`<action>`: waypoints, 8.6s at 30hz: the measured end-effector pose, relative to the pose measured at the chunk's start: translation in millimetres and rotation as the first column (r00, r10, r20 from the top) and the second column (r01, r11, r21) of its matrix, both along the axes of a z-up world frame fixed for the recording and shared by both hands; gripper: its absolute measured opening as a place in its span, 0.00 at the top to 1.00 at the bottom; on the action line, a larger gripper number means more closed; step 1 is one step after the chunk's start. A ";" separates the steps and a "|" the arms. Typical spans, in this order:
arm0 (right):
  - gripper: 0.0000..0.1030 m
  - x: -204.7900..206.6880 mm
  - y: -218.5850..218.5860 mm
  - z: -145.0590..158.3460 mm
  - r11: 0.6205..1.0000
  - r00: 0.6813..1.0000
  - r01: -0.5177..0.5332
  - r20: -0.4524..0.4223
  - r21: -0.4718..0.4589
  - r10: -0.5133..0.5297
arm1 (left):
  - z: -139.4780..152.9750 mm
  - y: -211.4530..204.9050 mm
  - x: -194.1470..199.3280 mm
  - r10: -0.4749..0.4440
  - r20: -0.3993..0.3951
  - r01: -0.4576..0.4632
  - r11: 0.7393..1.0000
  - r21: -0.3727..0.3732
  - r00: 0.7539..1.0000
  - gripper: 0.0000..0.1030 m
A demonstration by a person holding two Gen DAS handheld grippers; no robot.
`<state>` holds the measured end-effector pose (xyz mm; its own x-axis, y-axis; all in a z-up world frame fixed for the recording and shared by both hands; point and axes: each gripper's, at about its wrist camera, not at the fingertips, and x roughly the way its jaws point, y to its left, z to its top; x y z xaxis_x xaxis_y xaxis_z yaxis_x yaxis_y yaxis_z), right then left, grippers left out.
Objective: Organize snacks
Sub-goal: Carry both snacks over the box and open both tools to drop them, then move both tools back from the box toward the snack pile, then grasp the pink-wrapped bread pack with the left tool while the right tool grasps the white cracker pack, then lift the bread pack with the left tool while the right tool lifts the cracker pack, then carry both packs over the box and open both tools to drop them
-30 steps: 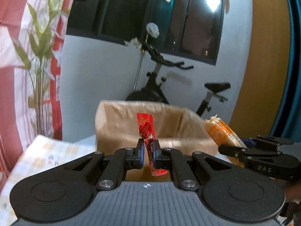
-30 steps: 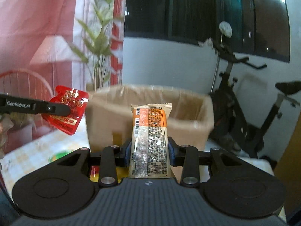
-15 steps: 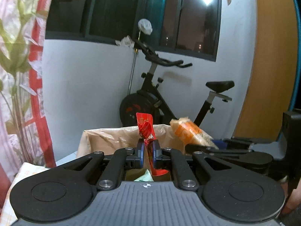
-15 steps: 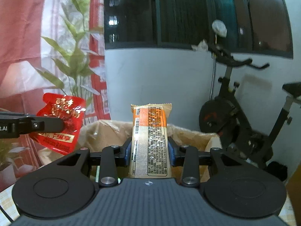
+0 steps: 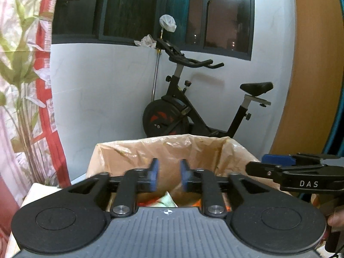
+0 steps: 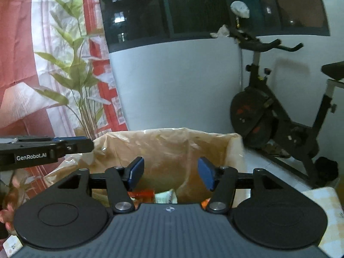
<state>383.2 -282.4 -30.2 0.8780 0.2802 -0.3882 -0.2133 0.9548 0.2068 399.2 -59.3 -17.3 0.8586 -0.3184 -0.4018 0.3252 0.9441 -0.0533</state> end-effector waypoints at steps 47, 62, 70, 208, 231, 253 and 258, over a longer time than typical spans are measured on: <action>0.00 -174.2 40.8 -84.4 0.986 0.984 0.148 -0.087 -0.083 -0.155 | -85.9 116.5 -174.8 0.266 -0.129 -0.274 0.960 -0.048 0.955 0.11; 0.00 -172.3 20.9 -117.2 0.991 0.971 0.135 -0.195 -0.013 -0.134 | -106.4 113.2 -181.3 0.282 -0.175 -0.289 0.957 -0.014 0.943 0.11; 0.00 -175.7 6.3 -126.6 0.988 0.969 0.154 -0.197 0.006 -0.150 | -112.3 108.6 -177.6 0.285 -0.204 -0.293 0.956 -0.010 0.937 0.11; 0.52 -173.3 38.4 -193.8 0.992 0.969 -0.051 -0.247 -0.112 0.022 | -173.1 52.9 -162.1 0.035 -0.298 -0.033 0.999 0.012 0.954 0.27; 0.52 -180.9 23.7 -149.2 0.997 0.992 0.009 -0.128 -0.073 -0.018 | -129.5 63.8 -168.9 0.073 -0.161 -0.074 0.997 -0.005 0.984 0.27; 0.52 -114.0 12.9 -25.5 0.999 0.991 -0.036 0.129 0.003 0.036 | -22.5 44.9 -91.5 0.029 0.053 -0.023 0.994 -0.106 0.998 0.27; 0.52 -55.5 18.3 1.7 0.999 0.990 -0.031 0.138 -0.021 0.034 | -1.5 27.4 -45.2 0.023 0.098 -0.012 0.994 -0.109 0.995 0.27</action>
<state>327.7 -264.1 -28.6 0.9141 0.3033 -0.2691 -0.2697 0.9504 0.1549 354.0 -31.9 -18.8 0.8982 -0.3400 -0.2787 0.3173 0.9401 -0.1242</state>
